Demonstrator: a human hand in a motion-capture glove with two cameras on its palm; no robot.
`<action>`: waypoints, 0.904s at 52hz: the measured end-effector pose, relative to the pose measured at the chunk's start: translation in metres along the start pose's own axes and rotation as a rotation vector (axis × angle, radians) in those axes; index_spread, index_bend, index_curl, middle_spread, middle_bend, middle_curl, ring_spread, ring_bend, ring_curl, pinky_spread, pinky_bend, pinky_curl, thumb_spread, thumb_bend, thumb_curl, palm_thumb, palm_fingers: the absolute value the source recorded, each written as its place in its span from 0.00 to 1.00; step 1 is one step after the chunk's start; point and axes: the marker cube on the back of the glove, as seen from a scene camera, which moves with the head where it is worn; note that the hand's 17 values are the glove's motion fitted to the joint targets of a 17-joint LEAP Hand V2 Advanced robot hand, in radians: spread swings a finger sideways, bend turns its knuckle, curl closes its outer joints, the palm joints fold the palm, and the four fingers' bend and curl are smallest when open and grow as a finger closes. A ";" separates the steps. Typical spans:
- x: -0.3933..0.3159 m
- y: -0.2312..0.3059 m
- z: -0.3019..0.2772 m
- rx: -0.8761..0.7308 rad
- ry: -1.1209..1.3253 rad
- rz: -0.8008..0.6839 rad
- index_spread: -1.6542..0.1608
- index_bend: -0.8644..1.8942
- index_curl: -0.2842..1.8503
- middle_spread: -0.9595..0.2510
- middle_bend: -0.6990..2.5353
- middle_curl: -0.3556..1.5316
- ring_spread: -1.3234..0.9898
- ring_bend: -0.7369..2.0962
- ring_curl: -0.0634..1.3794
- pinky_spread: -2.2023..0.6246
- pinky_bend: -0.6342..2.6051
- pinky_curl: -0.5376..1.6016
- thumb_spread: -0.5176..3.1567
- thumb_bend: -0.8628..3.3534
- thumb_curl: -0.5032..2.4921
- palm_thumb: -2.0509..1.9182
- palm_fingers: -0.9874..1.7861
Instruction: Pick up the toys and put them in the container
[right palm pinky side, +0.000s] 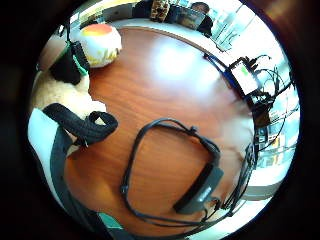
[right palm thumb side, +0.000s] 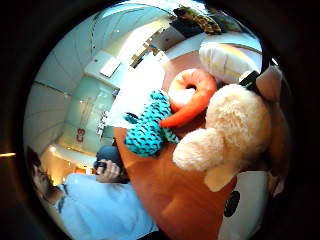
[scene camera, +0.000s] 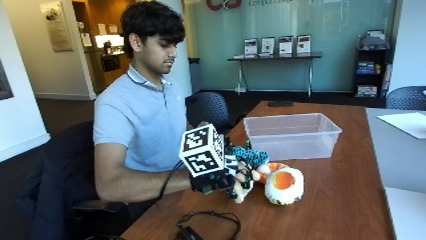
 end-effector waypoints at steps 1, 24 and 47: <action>-0.002 -0.001 -0.003 0.009 -0.003 -0.001 0.87 0.38 0.14 0.77 0.30 0.20 0.54 0.41 0.10 0.71 0.43 0.32 0.20 0.31 0.20 0.66 0.78; -0.223 -0.151 -0.027 0.030 -0.067 -0.455 0.80 0.38 0.21 0.74 0.33 0.27 0.49 0.48 0.22 0.64 0.48 0.41 0.37 0.37 0.22 0.70 0.75; -0.199 -0.166 0.011 -0.218 -0.001 -0.336 0.76 0.34 0.20 0.76 0.28 0.29 0.50 0.44 0.24 0.66 0.55 0.45 0.47 0.33 0.21 0.62 0.52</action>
